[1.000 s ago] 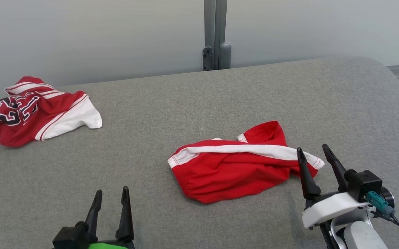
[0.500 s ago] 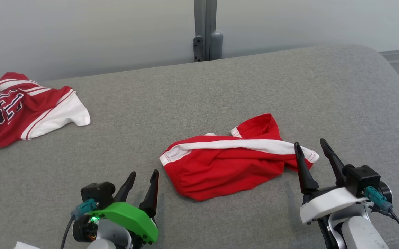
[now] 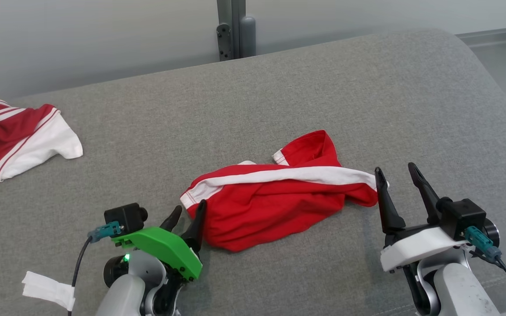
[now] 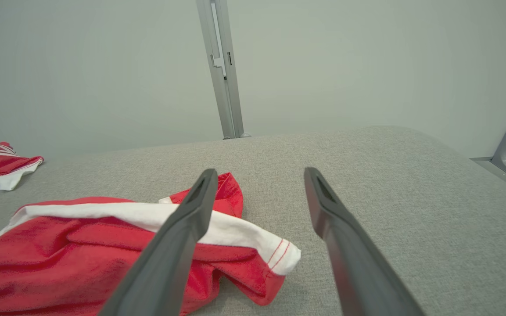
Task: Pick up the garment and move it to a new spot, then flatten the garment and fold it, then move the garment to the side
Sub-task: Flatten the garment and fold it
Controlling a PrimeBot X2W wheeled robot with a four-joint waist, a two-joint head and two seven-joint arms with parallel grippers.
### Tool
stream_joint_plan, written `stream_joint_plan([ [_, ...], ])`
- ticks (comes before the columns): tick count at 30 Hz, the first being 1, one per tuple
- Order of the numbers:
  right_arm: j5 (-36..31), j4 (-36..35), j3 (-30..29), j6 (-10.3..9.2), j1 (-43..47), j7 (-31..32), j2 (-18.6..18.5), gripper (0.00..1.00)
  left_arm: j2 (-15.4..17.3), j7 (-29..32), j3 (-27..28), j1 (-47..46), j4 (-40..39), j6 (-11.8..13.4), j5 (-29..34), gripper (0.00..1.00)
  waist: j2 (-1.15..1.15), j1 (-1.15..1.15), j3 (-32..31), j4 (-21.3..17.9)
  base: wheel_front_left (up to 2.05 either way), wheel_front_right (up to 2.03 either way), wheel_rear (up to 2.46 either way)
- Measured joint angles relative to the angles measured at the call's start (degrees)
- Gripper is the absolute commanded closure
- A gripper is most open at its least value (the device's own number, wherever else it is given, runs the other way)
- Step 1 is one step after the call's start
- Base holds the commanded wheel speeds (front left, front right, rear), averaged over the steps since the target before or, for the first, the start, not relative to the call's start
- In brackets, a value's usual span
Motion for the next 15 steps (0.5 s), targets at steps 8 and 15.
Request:
stream_joint_plan([
  [8, -0.14, -0.23, -0.45, 0.01, -0.13, 0.00, 0.16, 0.00, -0.03, -0.51, -0.20, -1.99, 3.04, 1.75, -4.61, 0.00, 0.00, 0.00, 1.06, -1.28, 0.00, 0.00, 0.00],
  [15, -0.27, -0.27, -0.56, 0.00, -0.32, 0.00, 0.26, 0.00, -0.03, -2.04, -0.64, -3.20, 3.93, 1.56, -6.53, 0.00, 0.00, 0.00, 1.15, -1.54, 0.00, 0.00, 0.00],
])
